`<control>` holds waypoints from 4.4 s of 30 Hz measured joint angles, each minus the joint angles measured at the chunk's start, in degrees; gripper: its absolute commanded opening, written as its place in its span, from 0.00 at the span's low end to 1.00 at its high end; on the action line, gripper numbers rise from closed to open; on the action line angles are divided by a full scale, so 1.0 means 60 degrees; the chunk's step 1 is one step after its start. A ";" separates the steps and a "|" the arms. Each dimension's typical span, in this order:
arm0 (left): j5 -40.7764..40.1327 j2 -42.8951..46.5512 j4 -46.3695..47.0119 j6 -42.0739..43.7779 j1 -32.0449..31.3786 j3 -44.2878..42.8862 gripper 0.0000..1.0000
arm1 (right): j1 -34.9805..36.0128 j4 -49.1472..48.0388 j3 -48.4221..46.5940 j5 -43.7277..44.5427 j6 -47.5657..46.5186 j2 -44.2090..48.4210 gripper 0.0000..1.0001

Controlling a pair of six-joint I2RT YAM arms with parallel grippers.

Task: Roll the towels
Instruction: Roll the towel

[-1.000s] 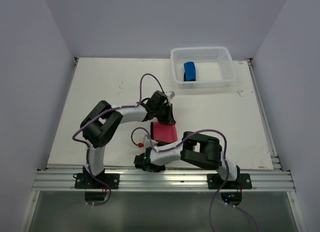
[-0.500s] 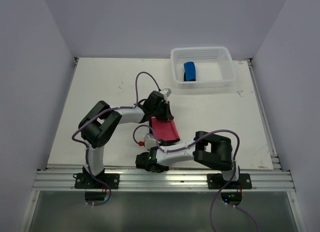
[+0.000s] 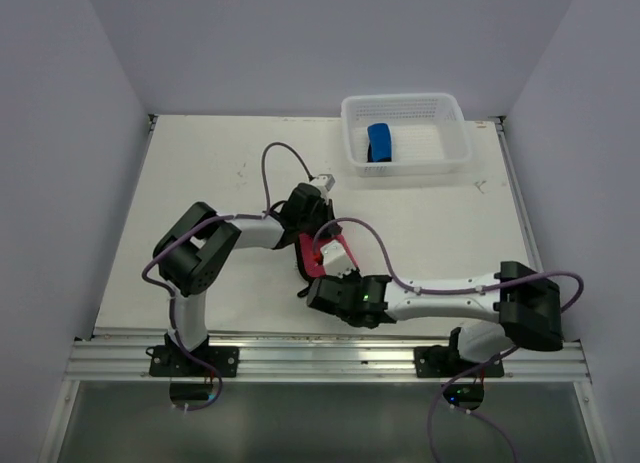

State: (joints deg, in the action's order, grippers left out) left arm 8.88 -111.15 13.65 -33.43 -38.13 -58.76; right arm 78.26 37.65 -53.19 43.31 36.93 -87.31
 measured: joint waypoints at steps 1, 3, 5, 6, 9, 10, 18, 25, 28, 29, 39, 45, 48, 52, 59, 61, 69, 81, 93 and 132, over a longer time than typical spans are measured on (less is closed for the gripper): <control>-0.0047 0.0033 0.0066 -0.0004 0.0000 0.0073 0.00 | -0.0295 -0.0339 0.0255 -0.0342 0.0106 0.0379 0.28; -0.0117 0.0087 0.0178 -0.0011 0.0000 0.0182 0.00 | -0.1107 -0.0914 0.0765 -0.1067 0.0346 0.1107 0.27; -0.0175 0.0127 0.0302 -0.0033 0.0000 0.0291 0.00 | -0.2007 -0.1501 0.1275 -0.1789 0.0670 0.1730 0.28; -0.0204 0.0142 0.0375 -0.0055 0.0000 0.0350 0.00 | -0.2473 -0.1705 0.1490 -0.2153 0.0827 0.1974 0.28; -0.0262 0.0175 0.0557 -0.0084 0.0004 0.0481 0.00 | -0.3646 -0.2379 0.2033 -0.3071 0.1399 0.2422 0.32; -0.0270 0.0186 0.0616 -0.0095 0.0004 0.0514 0.00 | -0.3927 -0.2594 0.2178 -0.3337 0.1596 0.2477 0.33; -0.0331 0.0211 0.1002 -0.0248 0.0004 0.0754 0.00 | -0.5949 -0.4382 0.3508 -0.5351 0.3348 0.2495 0.40; -0.0364 0.0226 0.1147 -0.0321 0.0004 0.0841 0.00 | -0.6867 -0.5413 0.4149 -0.6127 0.4317 0.2215 0.40; -0.0372 0.0226 0.1162 -0.0328 0.0004 0.0852 0.00 | -0.7016 -0.6029 0.4171 -0.6444 0.4543 0.1891 0.40; -0.0372 0.0226 0.1169 -0.0331 0.0004 0.0860 0.00 | -0.7034 -0.6229 0.4171 -0.6528 0.4597 0.1789 0.40; -0.0393 0.0226 0.1220 -0.0342 0.0004 0.0889 0.00 | -0.7053 -0.7020 0.4222 -0.6961 0.4787 0.1443 0.40; -0.0448 0.0226 0.1290 -0.0437 0.0004 0.0933 0.00 | -0.7053 -0.7085 0.4262 -0.7031 0.4852 0.1457 0.40; -0.0477 0.0226 0.1304 -0.0499 0.0004 0.0940 0.00 | -0.7053 -0.7165 0.4262 -0.7195 0.4860 0.1457 0.40; -0.0495 0.0226 0.1304 -0.0506 0.0000 0.0943 0.00 | -0.7053 -0.7235 0.4258 -0.7380 0.4870 0.1457 0.40; -0.0550 0.0244 0.1355 -0.0576 0.0000 0.0991 0.00 | -0.7053 -0.7260 0.4258 -0.7482 0.4918 0.1457 0.40; -0.0557 0.0244 0.1388 -0.0583 0.0000 0.1013 0.00 | -0.7053 -0.7286 0.4258 -0.7570 0.4943 0.1457 0.40; -0.0776 0.0280 0.1475 -0.0678 -0.0007 0.1100 0.00 | -0.7053 -0.7493 0.4248 -0.7839 0.5133 0.1453 0.40; -0.1005 0.0321 0.1614 -0.0820 -0.0007 0.1217 0.00 | -0.7053 -0.7654 0.4116 -0.8156 0.5278 0.1337 0.40; -0.1067 0.0335 0.1701 -0.0838 -0.0007 0.1279 0.00 | -0.6750 -0.7690 0.3774 -0.8200 0.5268 0.0790 0.41; -0.1956 0.1075 -0.0820 -0.0539 -0.0004 0.0780 0.00 | -0.5952 -0.8280 0.3515 -0.7573 0.3687 -0.0058 0.00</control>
State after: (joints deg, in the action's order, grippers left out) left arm -2.85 -104.71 8.73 -36.67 -38.15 -54.08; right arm 42.54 -12.03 -32.10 -2.13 59.05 -87.66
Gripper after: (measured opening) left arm 0.067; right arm 0.152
